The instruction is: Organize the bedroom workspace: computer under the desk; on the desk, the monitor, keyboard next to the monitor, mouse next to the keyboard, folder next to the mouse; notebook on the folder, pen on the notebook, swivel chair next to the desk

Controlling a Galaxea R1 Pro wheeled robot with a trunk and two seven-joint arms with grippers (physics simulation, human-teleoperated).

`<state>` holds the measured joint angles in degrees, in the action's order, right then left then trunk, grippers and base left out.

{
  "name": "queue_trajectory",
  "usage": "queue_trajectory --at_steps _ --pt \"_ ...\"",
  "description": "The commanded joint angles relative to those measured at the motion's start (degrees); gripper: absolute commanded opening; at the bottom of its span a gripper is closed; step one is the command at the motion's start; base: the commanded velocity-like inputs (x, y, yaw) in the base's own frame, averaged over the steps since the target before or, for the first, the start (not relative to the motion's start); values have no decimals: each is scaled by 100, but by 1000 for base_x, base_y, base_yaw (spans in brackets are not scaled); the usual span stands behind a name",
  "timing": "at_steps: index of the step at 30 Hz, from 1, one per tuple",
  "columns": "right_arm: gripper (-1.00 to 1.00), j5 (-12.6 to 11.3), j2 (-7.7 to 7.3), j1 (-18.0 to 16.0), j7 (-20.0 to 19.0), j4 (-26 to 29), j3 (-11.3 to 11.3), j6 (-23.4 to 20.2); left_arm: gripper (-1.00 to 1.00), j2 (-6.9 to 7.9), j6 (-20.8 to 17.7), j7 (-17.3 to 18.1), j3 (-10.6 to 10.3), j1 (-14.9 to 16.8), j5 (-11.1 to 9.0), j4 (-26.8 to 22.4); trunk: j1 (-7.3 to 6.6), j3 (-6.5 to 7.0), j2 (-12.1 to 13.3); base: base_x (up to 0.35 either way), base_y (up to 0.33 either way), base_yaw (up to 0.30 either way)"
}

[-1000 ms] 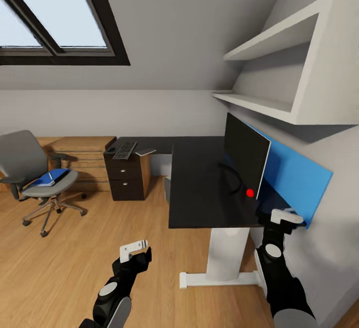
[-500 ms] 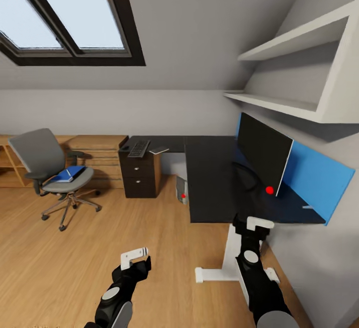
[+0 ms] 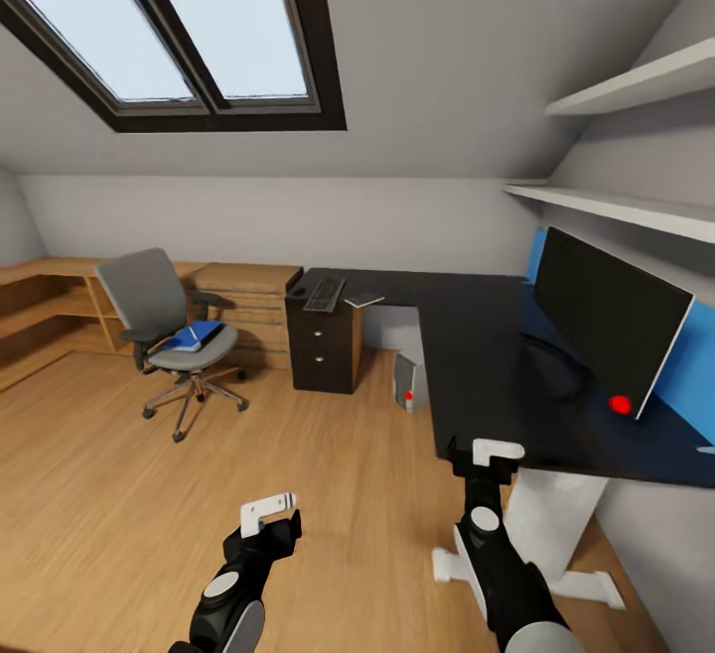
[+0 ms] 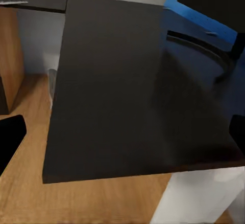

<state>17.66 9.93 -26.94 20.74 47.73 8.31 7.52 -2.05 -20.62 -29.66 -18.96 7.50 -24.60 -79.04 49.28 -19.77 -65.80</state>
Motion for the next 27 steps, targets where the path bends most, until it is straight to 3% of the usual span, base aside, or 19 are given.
queue_trajectory --at_steps 1,6,10,23,27 --pt "100 45 7 -4 3 -19 13 14 100 2 -13 -44 -11 6 -45 -6 1 -11 -4 124 100 262" --pt "100 43 7 -4 11 -84 -196 13 100 3 -12 -40 -11 6 -48 -3 1 -33 -4 212 164 239" --pt "100 39 7 -4 2 -162 -230 13 100 3 -12 -40 -9 6 -56 1 1 -50 -4 261 198 139" --pt "100 36 7 -4 -38 -507 -681 13 100 3 -15 -39 -13 6 -71 90 1 -58 -4 266 207 20" --pt "100 36 7 -4 -41 -561 -719 21 100 3 -14 -39 -15 6 -67 127 -87 14 156 267 215 1"
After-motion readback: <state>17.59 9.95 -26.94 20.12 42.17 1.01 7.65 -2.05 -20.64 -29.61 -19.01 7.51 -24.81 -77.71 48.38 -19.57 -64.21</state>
